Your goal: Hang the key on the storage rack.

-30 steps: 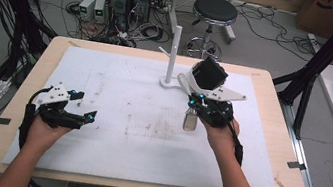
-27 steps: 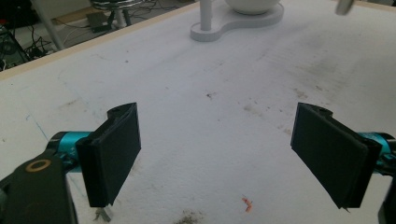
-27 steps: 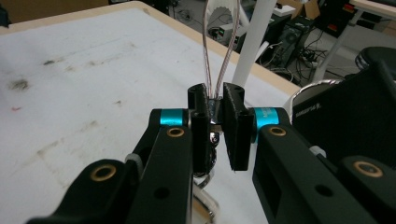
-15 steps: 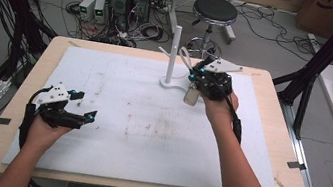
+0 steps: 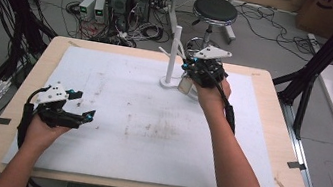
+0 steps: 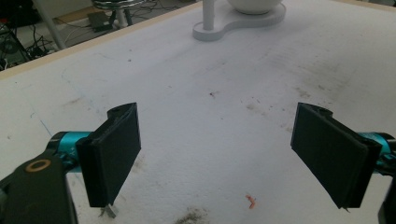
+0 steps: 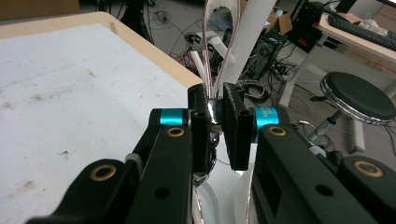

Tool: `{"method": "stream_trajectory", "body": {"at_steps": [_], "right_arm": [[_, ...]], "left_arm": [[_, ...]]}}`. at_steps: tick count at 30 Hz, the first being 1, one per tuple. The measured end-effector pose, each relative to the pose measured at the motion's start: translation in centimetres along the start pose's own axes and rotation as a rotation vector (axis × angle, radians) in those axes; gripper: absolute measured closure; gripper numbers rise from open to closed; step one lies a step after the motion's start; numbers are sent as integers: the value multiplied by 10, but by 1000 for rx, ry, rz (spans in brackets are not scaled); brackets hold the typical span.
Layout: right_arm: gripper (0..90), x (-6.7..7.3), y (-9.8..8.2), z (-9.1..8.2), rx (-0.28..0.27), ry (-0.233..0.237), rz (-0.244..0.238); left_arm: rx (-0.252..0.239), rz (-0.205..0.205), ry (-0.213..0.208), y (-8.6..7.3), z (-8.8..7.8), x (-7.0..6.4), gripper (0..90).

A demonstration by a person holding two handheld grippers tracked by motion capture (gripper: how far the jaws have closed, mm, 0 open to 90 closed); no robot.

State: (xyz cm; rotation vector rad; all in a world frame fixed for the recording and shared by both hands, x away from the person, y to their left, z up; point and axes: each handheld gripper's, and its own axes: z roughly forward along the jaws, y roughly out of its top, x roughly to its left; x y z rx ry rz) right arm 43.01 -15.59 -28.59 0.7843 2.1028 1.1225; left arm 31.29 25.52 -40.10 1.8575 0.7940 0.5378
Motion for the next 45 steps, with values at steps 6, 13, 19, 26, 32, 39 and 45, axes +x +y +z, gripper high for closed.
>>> {"method": "stream_trajectory", "body": {"at_steps": [6, 13, 19, 26, 32, 39, 45], "right_arm": [[828, 1, -2, 13, 41, -2, -6], [827, 1, -6, 27, 82, -9, -2], [720, 1, -8, 30, 79, -16, 6], [560, 0, -9, 13, 59, -11, 41], [443, -3, -23, -9, 20, -35, 52], [392, -10, -41, -35, -22, -34, 66], [358, -14, -57, -54, -44, -23, 90]], "left_arm": [[5, 5, 0, -1, -1, 0, 159], [8, 1, 3, -2, -2, 1, 159], [9, 0, 2, -3, -3, 2, 159], [9, 4, 3, -2, -3, 1, 159], [8, 5, -1, -2, -2, -1, 159], [6, 8, -5, 0, 0, -1, 159], [4, 7, -14, 1, 4, -2, 159]]}}
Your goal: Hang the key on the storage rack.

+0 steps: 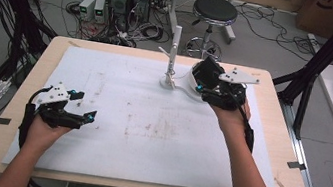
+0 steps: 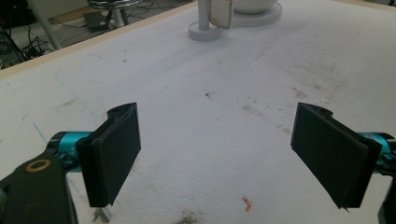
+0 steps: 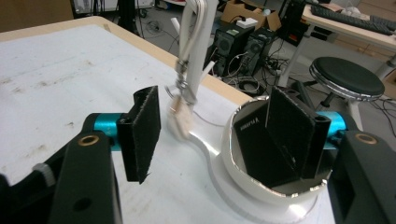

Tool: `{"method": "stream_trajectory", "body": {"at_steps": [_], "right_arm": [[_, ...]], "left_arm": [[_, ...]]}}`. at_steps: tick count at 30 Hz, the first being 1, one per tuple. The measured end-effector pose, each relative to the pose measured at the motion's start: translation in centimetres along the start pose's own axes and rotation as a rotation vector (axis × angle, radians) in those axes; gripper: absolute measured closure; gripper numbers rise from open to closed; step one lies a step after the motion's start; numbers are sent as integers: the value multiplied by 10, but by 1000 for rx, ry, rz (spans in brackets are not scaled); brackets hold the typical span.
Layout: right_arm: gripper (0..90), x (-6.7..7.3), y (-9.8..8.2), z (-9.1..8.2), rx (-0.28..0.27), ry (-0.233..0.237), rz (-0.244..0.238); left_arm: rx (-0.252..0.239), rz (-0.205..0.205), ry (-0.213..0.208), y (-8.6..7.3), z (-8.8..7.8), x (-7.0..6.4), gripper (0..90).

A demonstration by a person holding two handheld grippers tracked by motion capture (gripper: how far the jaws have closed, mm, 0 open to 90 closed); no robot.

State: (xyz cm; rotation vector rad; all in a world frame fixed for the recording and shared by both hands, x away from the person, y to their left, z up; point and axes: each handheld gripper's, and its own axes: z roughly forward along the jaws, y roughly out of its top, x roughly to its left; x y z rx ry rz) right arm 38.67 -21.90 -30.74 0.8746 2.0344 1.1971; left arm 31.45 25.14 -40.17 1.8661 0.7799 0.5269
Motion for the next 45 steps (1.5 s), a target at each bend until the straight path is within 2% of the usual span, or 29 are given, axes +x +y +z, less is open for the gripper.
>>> {"method": "stream_trajectory", "body": {"at_steps": [14, 29, 36, 45], "right_arm": [[251, -6, -38, -22, 0, -2, 69], [208, -1, -86, -25, 8, 5, 118], [204, 0, -98, -23, 34, 10, 137], [204, -3, -103, -26, 42, -5, 156]], "left_arm": [[-11, 3, -27, 4, 11, -1, 159], [-24, -19, -53, 3, 18, -1, 159], [-21, -13, -56, 4, 19, -2, 159], [-20, -14, -52, 3, 18, -1, 159]]}}
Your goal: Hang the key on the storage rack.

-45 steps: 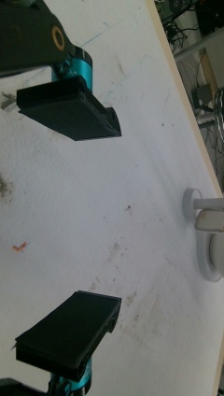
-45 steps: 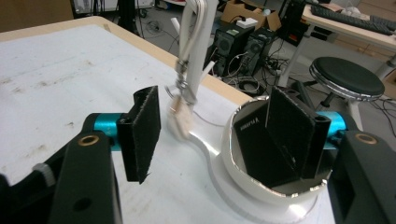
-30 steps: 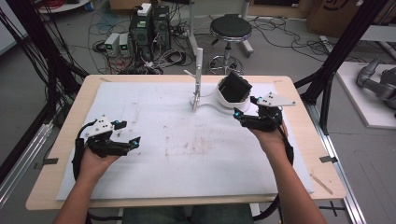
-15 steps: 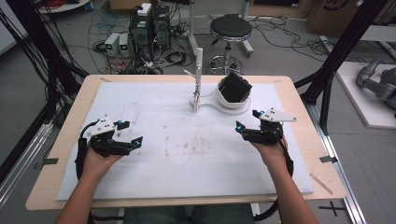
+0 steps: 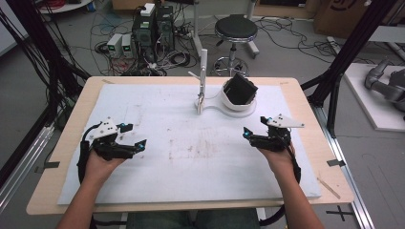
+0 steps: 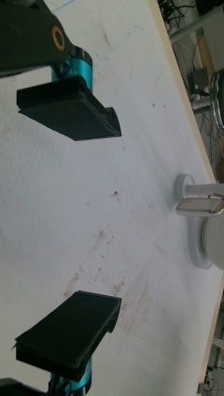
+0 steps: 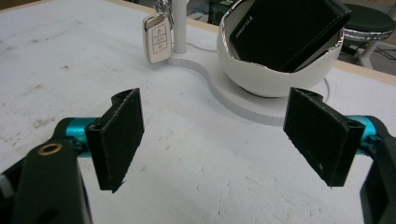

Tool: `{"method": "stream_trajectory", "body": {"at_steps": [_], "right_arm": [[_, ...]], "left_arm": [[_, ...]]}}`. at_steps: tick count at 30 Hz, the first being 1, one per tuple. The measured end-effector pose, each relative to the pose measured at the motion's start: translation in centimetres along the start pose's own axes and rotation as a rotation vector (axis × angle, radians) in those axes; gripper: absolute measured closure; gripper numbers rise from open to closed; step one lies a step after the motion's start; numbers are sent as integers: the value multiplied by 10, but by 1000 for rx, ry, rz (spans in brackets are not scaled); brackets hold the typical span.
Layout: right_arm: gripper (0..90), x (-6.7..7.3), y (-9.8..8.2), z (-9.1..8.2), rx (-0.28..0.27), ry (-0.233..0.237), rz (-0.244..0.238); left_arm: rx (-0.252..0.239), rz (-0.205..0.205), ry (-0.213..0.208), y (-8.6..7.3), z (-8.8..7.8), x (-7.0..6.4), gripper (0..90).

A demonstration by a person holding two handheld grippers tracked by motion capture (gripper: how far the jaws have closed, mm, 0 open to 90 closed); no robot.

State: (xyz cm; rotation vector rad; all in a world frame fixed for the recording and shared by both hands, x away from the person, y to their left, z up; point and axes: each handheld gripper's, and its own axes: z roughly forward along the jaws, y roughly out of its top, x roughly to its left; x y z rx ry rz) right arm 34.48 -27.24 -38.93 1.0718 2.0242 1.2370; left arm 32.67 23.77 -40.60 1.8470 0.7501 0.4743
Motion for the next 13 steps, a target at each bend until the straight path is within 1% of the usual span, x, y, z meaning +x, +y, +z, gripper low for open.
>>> {"method": "stream_trajectory", "body": {"at_steps": [9, 13], "right_arm": [[204, -1, -1, 0, 7, -2, 3], [204, -2, -2, 0, 6, -5, 11]], "left_arm": [[2, 1, -2, 0, 0, 0, 159], [6, 4, 0, -1, 0, -1, 159]]}}
